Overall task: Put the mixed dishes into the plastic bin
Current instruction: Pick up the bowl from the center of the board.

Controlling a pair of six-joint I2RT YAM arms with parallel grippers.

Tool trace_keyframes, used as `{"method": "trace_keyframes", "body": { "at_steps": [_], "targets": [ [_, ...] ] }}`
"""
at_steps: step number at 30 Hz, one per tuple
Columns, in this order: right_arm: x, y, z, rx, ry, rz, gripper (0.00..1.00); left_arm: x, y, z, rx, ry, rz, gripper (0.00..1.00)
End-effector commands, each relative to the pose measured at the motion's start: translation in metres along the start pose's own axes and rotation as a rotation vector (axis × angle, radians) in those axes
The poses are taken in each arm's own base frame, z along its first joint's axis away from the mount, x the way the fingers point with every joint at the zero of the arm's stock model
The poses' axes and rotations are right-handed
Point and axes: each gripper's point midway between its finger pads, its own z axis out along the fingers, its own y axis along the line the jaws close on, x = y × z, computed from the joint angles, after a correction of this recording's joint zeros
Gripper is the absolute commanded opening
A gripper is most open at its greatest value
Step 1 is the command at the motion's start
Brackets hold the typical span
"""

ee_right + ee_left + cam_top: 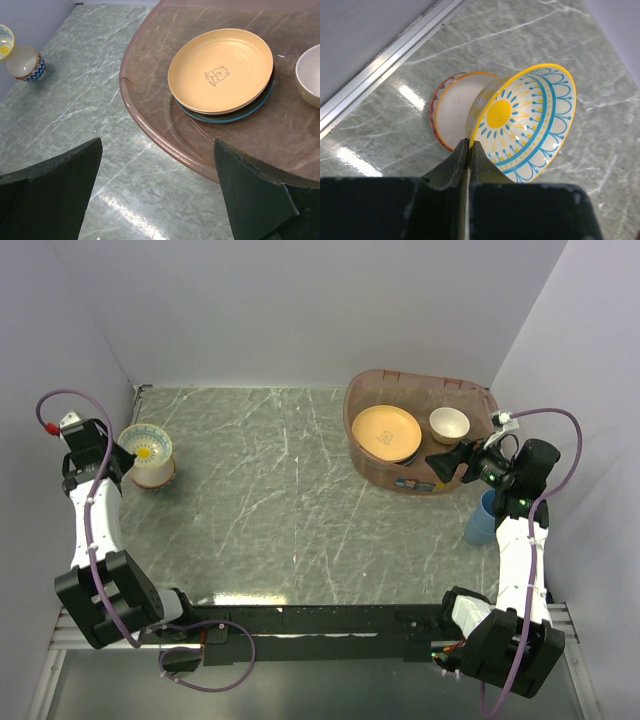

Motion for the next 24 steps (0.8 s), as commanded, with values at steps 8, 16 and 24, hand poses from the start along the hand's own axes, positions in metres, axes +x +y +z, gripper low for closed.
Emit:
{"method": "trace_keyframes", "body": {
  "at_steps": [8, 16, 24],
  "targets": [
    [-0.018, 0.002, -0.002, 0.001, -0.034, -0.067, 1.00, -0.013, -0.053, -0.047, 0.308, -0.083, -0.071, 0.01],
    [-0.017, 0.011, -0.006, -0.037, -0.054, -0.122, 1.00, 0.015, -0.069, -0.075, 0.462, -0.038, -0.066, 0.01],
    [-0.015, 0.020, -0.007, -0.105, -0.005, -0.172, 1.00, 0.028, -0.093, -0.105, 0.576, -0.028, -0.014, 0.01]
  ]
}}
